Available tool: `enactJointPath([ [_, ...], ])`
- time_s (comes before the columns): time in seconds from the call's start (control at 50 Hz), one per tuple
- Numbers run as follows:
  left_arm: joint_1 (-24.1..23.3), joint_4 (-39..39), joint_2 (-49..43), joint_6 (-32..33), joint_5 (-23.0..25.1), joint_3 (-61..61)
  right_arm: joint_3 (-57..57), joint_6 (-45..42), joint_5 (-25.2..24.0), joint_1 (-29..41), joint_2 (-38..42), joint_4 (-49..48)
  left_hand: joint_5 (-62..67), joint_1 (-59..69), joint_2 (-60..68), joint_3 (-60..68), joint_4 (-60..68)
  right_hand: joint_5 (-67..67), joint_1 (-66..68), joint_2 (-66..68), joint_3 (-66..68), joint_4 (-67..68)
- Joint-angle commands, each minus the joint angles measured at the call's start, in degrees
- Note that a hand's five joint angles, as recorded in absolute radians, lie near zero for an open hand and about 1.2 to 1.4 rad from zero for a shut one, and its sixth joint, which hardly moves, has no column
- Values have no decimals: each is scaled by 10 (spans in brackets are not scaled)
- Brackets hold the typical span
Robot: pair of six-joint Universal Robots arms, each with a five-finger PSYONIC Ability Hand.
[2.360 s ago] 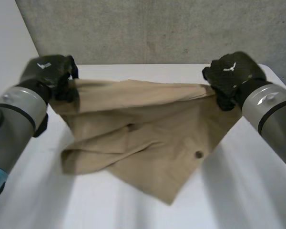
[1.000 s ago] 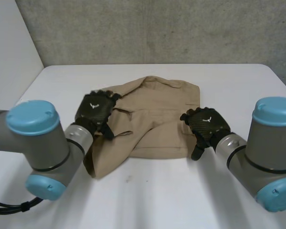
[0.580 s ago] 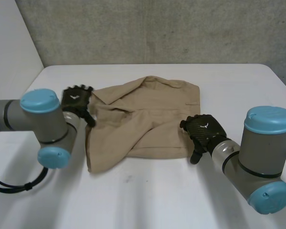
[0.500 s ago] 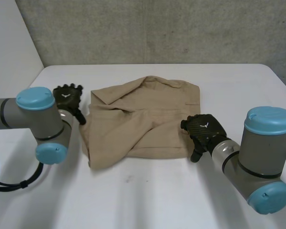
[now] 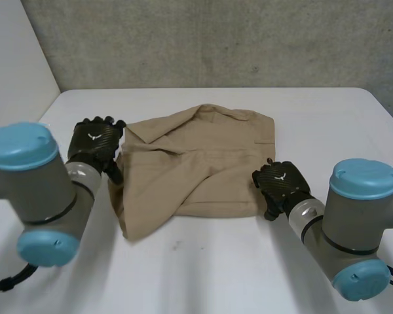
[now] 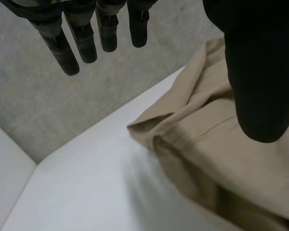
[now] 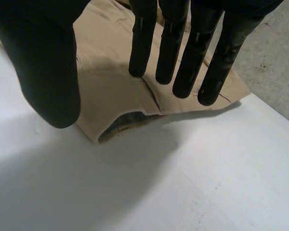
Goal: Fold the shorts.
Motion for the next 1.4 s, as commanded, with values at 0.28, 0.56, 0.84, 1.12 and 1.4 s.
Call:
enactJointPath([
  [0.28,-58,-78,101,-26,81,-165,-5,0,-7,-2,13,-5,141,150,149,146,151,53,90,36,37,37],
  [0.56,-49,-29,57,-26,75,-169,-11,21,-8,0,22,-8,192,201,199,197,201,54,92,38,39,39],
  [0.84,-18,37,2,-17,33,-145,-25,22,-6,2,40,-9,246,255,253,250,255,79,117,63,64,64],
  [1.12,27,40,-21,-16,33,-108,-28,22,0,-2,33,-4,247,256,255,252,257,446,483,429,430,430],
  [1.4,72,36,-15,-16,40,-107,18,-4,-2,-35,-44,83,247,256,255,252,257,446,483,429,430,430],
])
